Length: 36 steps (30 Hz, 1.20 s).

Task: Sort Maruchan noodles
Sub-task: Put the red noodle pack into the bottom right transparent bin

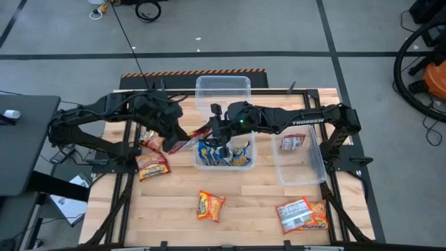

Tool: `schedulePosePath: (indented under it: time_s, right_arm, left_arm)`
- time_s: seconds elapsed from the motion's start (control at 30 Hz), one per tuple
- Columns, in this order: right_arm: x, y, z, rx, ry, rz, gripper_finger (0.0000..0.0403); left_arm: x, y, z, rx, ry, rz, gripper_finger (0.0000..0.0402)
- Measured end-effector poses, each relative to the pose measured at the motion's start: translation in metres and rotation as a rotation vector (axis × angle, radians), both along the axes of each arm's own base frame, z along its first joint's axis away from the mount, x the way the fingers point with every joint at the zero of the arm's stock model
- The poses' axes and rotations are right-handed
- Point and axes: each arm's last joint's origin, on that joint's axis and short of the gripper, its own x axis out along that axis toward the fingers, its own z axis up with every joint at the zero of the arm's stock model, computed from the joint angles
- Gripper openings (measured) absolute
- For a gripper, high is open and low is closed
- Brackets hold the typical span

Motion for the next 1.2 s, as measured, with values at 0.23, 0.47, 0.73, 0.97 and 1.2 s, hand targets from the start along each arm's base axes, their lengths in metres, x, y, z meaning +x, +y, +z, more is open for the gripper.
schedulePosePath:
  time_s: [0.23, 0.47, 0.73, 0.97, 1.2]
  right_arm:
    - [0.0, 0.0, 0.0, 0.005, -0.002, 0.01, 0.0113]
    - [0.0, 0.0, 0.001, 0.083, 0.001, -0.03, 0.0031]
    - [0.0, 0.0, 0.002, 0.095, -0.01, -0.028, 0.0008]
    - [-0.021, 0.0, 0.019, 0.108, 0.084, -0.043, 0.0007]
    - [-0.08, 0.001, 0.055, 0.139, 0.258, -0.088, 0.0007]
  left_arm:
    - [0.005, -0.004, -0.001, 0.011, -0.011, 0.0, 0.0006]
    - [0.008, -0.006, 0.004, 0.03, -0.067, 0.007, 0.0006]
    - [0.007, -0.01, 0.005, 0.029, -0.073, -0.01, 0.0031]
    - [-0.019, -0.005, 0.031, 0.094, -0.144, 0.05, 0.0136]
    - [-0.068, -0.001, 0.052, 0.253, -0.259, 0.228, 0.0222]
